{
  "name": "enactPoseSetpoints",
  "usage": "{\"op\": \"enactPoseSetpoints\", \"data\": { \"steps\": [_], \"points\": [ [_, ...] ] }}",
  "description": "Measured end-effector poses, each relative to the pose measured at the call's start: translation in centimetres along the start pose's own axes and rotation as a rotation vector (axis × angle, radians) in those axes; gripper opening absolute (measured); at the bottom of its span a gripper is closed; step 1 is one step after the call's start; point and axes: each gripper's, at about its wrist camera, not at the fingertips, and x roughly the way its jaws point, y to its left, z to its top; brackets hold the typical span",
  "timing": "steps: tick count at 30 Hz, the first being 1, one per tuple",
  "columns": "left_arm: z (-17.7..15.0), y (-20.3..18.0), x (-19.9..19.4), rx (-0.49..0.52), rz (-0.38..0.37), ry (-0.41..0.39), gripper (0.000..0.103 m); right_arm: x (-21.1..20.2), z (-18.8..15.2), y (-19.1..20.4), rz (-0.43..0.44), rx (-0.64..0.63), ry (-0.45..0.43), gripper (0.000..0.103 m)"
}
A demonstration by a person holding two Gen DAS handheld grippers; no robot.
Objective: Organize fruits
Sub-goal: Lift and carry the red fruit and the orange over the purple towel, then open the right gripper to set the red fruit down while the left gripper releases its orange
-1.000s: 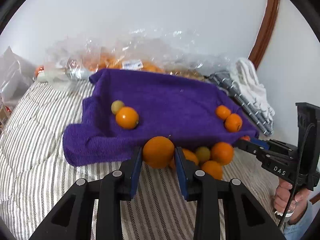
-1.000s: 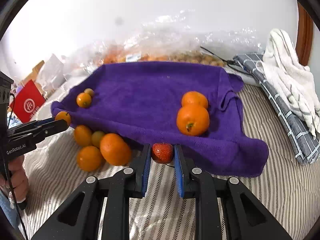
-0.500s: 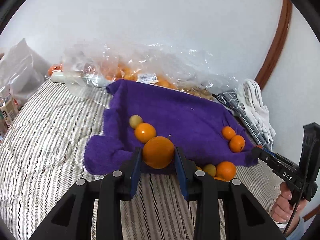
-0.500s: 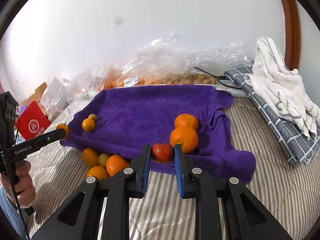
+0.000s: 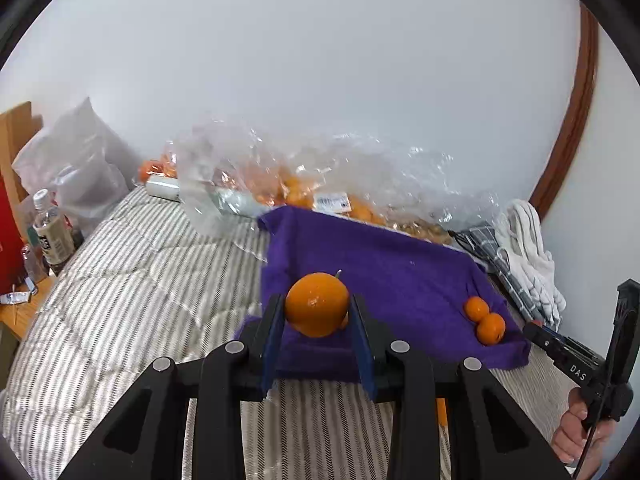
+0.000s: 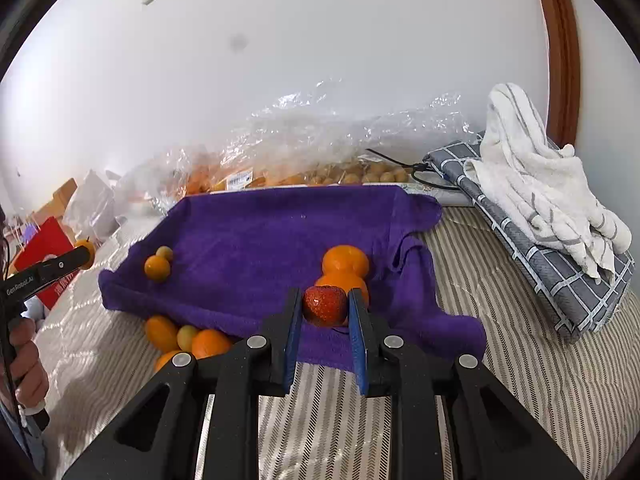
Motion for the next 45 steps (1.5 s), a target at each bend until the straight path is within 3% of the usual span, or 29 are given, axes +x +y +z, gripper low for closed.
{"op": "enactPoseSetpoints", "data": {
  "steps": [7, 12, 19, 23, 27, 35, 45],
  "points": [
    [3.1, 0.9, -0.6, -0.041, 0.009, -0.022, 0.031, -0.8, 3.4, 1.1, 0.012, -0.003, -0.030, 0.023],
    [4.4, 0.4, 0.7, -0.095, -0.019, -0.032, 0.031, 1.2, 5.7, 2.1, 0.021, -0.009, -0.015, 0.023],
    [2.4, 1.1, 4.1, -0.090, 0.004, 0.046, 0.031, 5.9, 3.3, 3.3, 0.024, -0.060, 0.092, 0.023],
    [2.2, 1.7, 4.5, -0.126, -0.018, 0.074, 0.031, 7.5, 2.7, 4.0, -0.035, -0.105, 0.153, 0.023],
    [1.8, 1.0, 4.6, -0.074, 0.012, 0.077, 0.031, 8.4, 2.3, 3.1, 0.006, -0.053, 0.204, 0.023],
    [1.2, -0.5, 5.2, 0.007, 0.027, 0.102, 0.031, 8.7, 1.9, 3.1, 0.044, -0.056, 0.222, 0.023],
    [0.1, -1.8, 7.2, 0.097, 0.103, 0.193, 0.031, 9.4, 1.6, 3.5, 0.031, -0.068, 0.255, 0.024]
  ]
}}
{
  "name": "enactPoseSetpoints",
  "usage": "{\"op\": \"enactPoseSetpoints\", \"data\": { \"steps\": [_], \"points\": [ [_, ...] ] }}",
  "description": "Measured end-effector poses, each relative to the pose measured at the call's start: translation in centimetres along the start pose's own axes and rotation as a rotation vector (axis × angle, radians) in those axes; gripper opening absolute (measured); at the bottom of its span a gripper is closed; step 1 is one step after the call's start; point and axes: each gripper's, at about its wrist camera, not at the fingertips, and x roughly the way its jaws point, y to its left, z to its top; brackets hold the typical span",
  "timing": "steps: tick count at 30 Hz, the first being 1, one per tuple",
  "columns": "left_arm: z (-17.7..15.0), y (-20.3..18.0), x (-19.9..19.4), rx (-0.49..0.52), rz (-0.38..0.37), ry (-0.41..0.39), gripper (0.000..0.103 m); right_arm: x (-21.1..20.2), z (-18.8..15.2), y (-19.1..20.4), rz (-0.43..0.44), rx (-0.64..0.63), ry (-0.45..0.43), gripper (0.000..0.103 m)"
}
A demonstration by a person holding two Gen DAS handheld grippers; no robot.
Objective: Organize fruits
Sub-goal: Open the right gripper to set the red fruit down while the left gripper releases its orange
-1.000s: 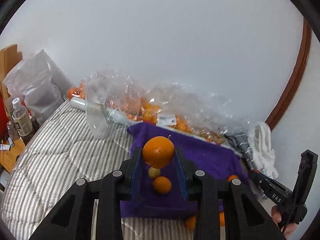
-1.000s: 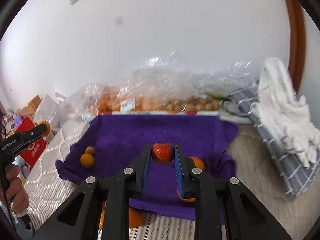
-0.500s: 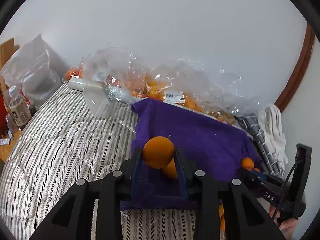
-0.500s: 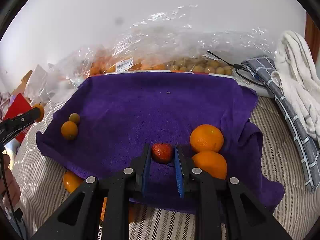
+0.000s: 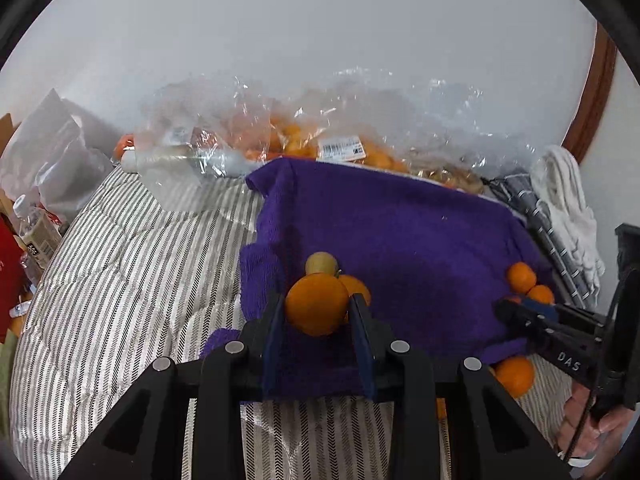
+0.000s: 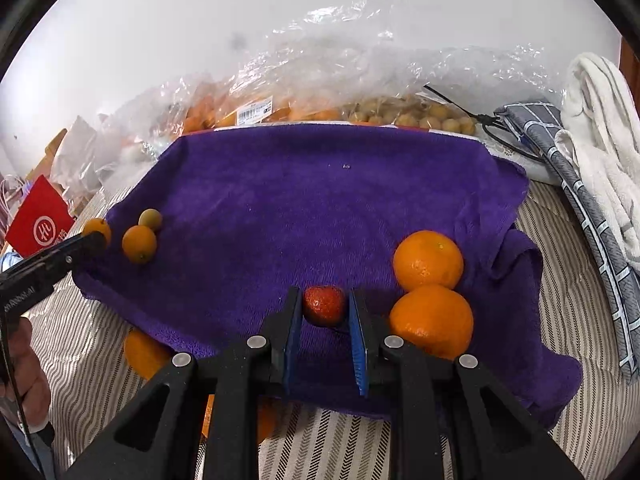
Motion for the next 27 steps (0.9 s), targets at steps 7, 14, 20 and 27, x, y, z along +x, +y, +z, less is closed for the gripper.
{"op": "enactPoseSetpoints", "data": {
  "steps": [7, 14, 20, 27],
  "points": [
    [-0.1, -0.3, 0.5, 0.006, -0.002, 0.007, 0.031, -1.1, 0.3, 0.3, -0.013, -0.022, -0.024, 0.044],
    [-0.2, -0.7, 1.1, 0.016, 0.017, -0.009, 0.031, -2.8, 0.7, -0.3, -0.016, 0.009, -0.052, 0.055],
    [-0.1, -0.5, 1.6, -0.007, -0.014, -0.016, 0.031, -3.3, 0.8, -0.3, -0.039, 0.017, -0.056, 0.069],
    [-0.1, -0.4, 1.6, -0.026, -0.041, -0.031, 0.032, -3.8, 0.4, 0.3, -0.055, -0.034, -0.119, 0.072]
  ]
}}
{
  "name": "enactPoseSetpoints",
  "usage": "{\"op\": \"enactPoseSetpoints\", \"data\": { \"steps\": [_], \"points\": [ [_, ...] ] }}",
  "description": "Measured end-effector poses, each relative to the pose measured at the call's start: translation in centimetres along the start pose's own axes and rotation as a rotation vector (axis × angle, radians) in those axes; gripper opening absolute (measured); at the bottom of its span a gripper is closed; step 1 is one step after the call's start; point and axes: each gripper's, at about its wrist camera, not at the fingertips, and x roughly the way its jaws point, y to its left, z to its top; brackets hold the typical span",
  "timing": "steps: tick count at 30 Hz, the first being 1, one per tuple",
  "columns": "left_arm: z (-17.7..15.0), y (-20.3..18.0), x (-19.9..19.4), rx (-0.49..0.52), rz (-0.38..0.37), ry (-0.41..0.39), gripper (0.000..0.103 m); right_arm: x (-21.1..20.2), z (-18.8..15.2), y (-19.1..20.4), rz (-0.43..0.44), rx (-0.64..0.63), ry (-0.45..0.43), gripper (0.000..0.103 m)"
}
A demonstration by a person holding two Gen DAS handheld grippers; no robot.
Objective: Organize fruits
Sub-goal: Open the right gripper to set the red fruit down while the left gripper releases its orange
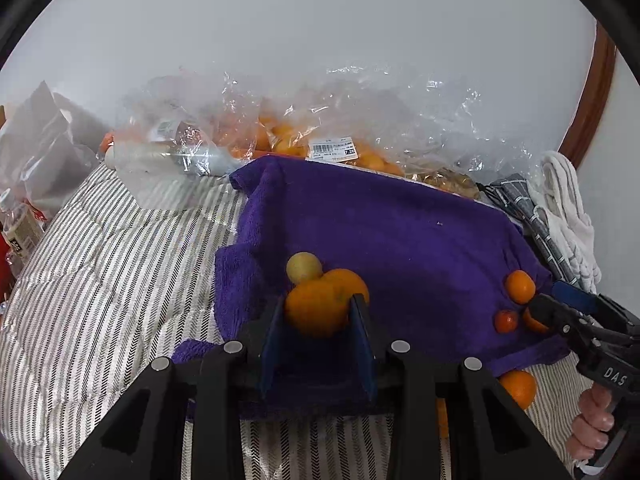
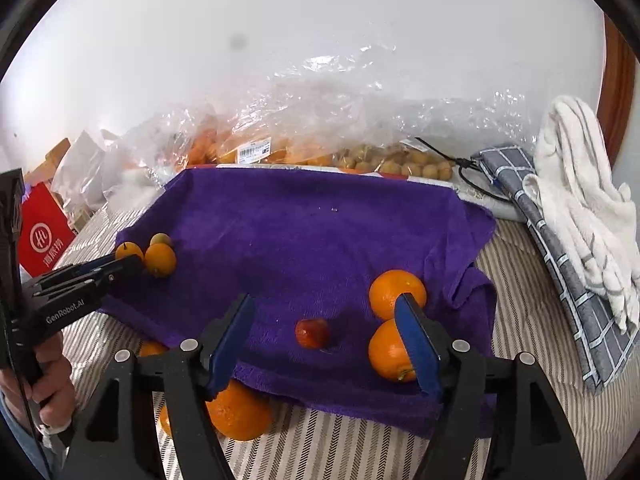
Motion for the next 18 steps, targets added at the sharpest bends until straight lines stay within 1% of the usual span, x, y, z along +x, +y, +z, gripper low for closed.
{"op": "enactPoseSetpoints", "data": {
  "steps": [3, 7, 13, 15, 18],
  "points": [
    [0.0, 0.0, -0.1, -0.004, -0.010, -0.003, 0.035, 0.2, -0.1, -0.1, 0.008, 0.007, -0.001, 0.072],
    [0.0, 0.0, -0.4, -0.010, -0.019, -0.012, 0.035, 0.2, -0.3, -0.3, -0.006, 0.012, -0.020, 0.072],
    [0.2, 0.8, -1.7, -0.046, -0.046, -0.055, 0.037, 0.3, -0.3, -0.8, 0.011, 0.031, 0.003, 0.072],
    [0.2, 1.0, -1.9, -0.055, -0.043, -0.067, 0.037, 0.1, -0.3, -0.7, 0.024, 0.030, 0.008, 0.072],
    [0.0, 1.2, -2.1, -0.061, -0.017, -0.083, 0.037, -0.3, -0.5, -0.5, 0.062, 0.033, -0.001, 0.072]
  ]
}}
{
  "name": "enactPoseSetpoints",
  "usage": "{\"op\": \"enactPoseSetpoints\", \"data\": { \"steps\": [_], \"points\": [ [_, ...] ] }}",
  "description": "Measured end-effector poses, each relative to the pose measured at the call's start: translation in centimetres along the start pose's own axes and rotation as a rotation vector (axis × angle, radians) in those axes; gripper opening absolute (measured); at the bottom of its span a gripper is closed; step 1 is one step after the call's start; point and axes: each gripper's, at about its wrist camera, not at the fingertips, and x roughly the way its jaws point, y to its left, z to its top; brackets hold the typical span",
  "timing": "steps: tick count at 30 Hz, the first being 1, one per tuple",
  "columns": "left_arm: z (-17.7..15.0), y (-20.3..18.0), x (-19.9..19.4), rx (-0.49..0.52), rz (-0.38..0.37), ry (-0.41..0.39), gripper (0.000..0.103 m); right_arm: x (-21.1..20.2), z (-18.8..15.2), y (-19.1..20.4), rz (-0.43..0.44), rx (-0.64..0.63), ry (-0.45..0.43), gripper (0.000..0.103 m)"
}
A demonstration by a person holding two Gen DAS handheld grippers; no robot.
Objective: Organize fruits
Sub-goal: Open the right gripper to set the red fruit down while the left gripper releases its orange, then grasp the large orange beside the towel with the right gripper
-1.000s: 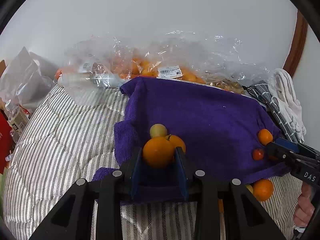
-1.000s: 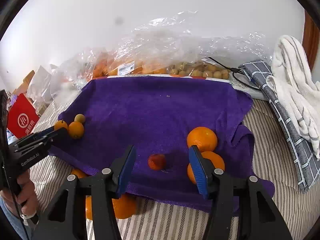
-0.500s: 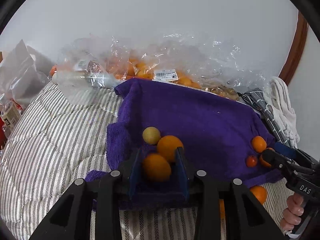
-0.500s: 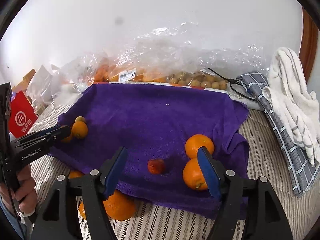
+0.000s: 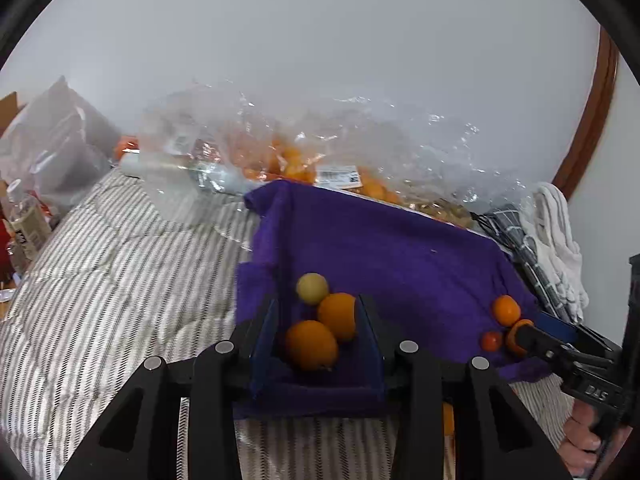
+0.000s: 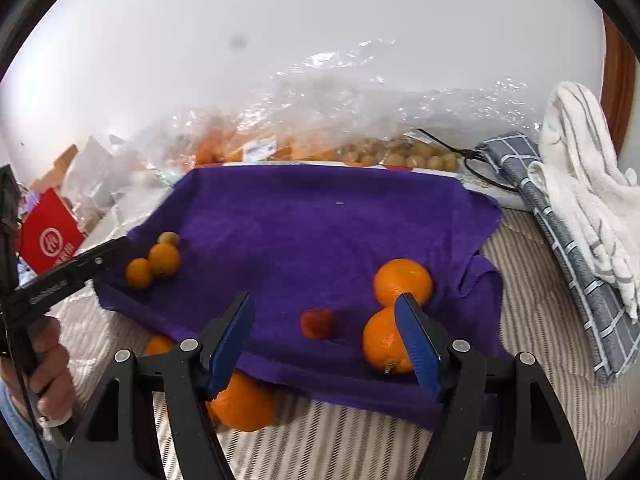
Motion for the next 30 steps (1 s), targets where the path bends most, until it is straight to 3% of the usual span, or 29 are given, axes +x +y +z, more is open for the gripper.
{"op": "enactPoseSetpoints", "data": {
  "steps": [11, 14, 17, 25, 30],
  "points": [
    [-1.1, 0.5, -2.0, -0.004, 0.056, -0.097, 0.037, -1.0, -0.4, 1.6, -0.013, -0.047, -0.041, 0.064],
    [-1.7, 0.8, -2.5, -0.008, 0.052, -0.072, 0.037, -1.2, -0.2, 1.4, 0.004, -0.015, -0.053, 0.062],
    [-2.3, 1.1, -3.0, -0.012, 0.025, -0.046, 0.037, -1.1, 0.2, 1.3, 0.023, 0.024, -0.003, 0.049],
    [-3.3, 1.1, -3.1, 0.029, -0.010, 0.076, 0.037, -3.0, -1.9, 2.8, 0.060, -0.020, 0.046, 0.049],
    [-3.9, 0.7, -3.6, 0.056, -0.015, 0.090, 0.037, -3.0, -4.4, 3.7, 0.052, -0.062, 0.068, 0.043]
  ]
}}
